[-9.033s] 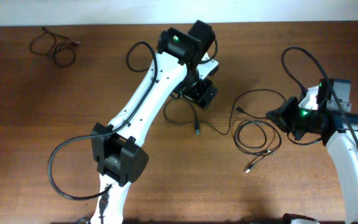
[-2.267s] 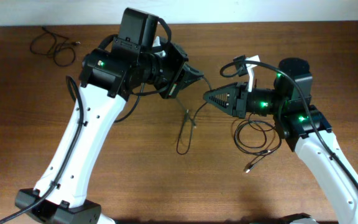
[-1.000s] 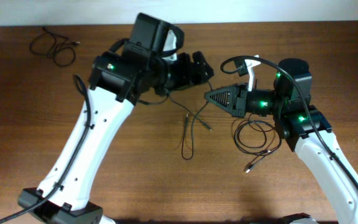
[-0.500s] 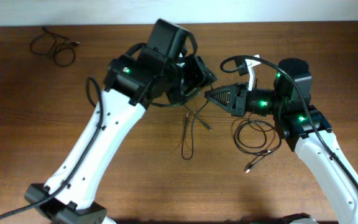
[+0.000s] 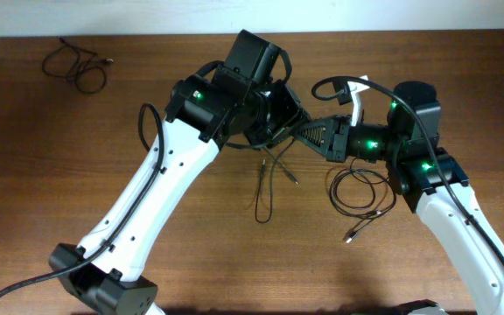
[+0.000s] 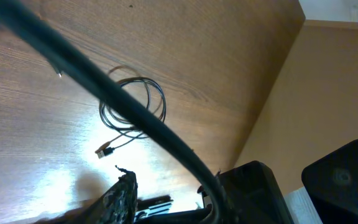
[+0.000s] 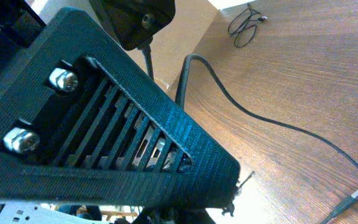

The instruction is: Untangle cables

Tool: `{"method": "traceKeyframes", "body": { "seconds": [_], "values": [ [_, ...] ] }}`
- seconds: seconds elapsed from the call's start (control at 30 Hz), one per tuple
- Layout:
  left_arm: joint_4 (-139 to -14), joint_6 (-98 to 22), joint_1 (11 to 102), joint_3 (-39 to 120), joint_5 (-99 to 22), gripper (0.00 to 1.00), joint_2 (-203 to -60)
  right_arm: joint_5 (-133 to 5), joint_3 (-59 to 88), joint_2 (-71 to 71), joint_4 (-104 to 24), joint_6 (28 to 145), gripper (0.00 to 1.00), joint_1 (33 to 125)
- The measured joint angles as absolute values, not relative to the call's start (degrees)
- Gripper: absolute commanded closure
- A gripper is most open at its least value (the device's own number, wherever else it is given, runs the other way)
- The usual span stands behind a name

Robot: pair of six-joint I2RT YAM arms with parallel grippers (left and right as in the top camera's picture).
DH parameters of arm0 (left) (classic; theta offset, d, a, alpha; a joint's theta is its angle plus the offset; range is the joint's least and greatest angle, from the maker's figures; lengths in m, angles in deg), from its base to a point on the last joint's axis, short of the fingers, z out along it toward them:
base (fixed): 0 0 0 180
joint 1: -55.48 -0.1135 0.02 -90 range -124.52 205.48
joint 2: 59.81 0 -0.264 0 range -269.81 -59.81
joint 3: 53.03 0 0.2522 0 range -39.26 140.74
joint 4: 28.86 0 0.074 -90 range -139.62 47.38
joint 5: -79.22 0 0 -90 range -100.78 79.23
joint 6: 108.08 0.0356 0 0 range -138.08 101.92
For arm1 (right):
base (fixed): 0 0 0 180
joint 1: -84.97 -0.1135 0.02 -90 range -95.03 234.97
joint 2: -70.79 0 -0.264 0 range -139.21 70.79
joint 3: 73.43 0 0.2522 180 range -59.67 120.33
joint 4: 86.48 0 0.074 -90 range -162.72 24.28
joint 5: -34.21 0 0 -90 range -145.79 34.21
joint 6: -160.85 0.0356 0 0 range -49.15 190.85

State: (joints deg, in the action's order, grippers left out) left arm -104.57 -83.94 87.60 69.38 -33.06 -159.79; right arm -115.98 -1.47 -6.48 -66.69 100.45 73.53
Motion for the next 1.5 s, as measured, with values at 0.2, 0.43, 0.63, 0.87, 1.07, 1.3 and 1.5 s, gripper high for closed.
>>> {"method": "traceKeyframes", "body": {
  "seconds": [0.2,0.43,0.63,0.87,1.07,1.3,1.5],
  "values": [
    [-102.9,-84.0,87.0,69.3,-32.6,0.67,-159.8,-114.5,-1.4,-6.2,-63.7,100.2,0.96,73.5],
    [-101.7,-84.0,87.2,69.3,-33.9,0.72,-159.8,-113.8,-1.4,-6.3,-62.2,99.1,0.96,73.4],
    [-101.8,-84.1,87.2,69.3,-33.9,0.77,-159.8,-113.7,-1.4,-6.3,-62.2,99.1,0.96,73.4],
    [-101.8,-84.1,87.2,69.3,-33.9,0.81,-159.8,-113.7,-1.4,-6.3,-62.2,99.1,0.96,73.4],
    [-102.0,-84.1,87.2,69.3,-33.6,0.86,-159.8,-113.7,-1.4,-6.3,-62.5,99.1,0.96,73.4],
    [-102.3,-84.1,87.2,69.3,-33.0,1.0,-159.8,-113.7,-1.4,-6.3,-63.4,99.2,0.96,73.4],
    [-102.3,-83.9,87.2,69.3,-32.8,1.0,-159.8,-113.7,-1.4,-6.3,-63.5,99.2,0.73,73.4]
  ]
}}
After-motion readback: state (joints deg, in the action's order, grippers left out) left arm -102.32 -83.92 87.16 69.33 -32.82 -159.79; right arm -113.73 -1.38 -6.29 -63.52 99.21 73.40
